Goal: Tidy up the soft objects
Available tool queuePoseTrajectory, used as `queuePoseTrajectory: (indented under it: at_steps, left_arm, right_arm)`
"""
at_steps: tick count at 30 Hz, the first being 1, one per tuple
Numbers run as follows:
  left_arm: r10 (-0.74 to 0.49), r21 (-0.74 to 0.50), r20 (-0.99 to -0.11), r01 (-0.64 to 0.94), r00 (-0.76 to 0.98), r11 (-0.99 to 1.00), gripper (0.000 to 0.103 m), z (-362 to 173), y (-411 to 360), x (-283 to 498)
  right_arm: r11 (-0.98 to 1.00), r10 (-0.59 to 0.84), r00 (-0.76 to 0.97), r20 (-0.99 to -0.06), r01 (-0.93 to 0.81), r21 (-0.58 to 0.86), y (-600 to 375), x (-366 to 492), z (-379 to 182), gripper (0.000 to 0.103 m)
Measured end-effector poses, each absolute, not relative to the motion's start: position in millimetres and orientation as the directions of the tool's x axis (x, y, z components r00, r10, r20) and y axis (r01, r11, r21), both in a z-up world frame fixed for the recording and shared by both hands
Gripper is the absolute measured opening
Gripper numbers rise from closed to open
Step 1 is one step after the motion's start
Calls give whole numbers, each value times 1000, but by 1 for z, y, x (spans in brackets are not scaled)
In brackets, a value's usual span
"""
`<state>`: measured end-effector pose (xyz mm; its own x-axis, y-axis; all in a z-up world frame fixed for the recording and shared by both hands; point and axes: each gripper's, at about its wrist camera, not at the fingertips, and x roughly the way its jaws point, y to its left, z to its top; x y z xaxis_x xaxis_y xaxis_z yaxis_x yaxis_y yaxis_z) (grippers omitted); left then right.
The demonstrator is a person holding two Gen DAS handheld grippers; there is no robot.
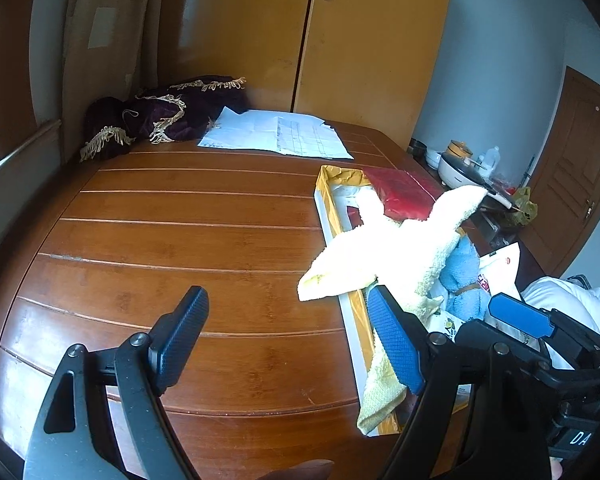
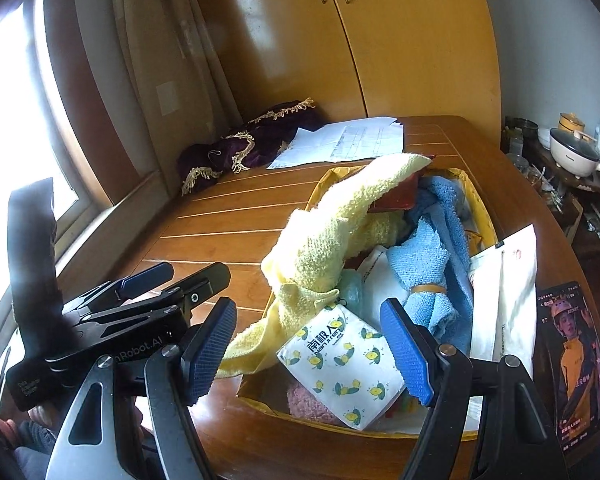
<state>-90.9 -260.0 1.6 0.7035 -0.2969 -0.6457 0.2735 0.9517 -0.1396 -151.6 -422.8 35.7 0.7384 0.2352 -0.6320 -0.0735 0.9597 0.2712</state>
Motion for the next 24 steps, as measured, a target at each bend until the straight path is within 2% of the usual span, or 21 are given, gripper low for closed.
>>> queuePoseTrajectory:
  at_steps: [24]
  left_arm:
    - [-286,-120,-642,275,711,954,82,2,-259,-92]
  right_arm:
    - [961,222,731,-645,-52,273,-428,-147,33,76]
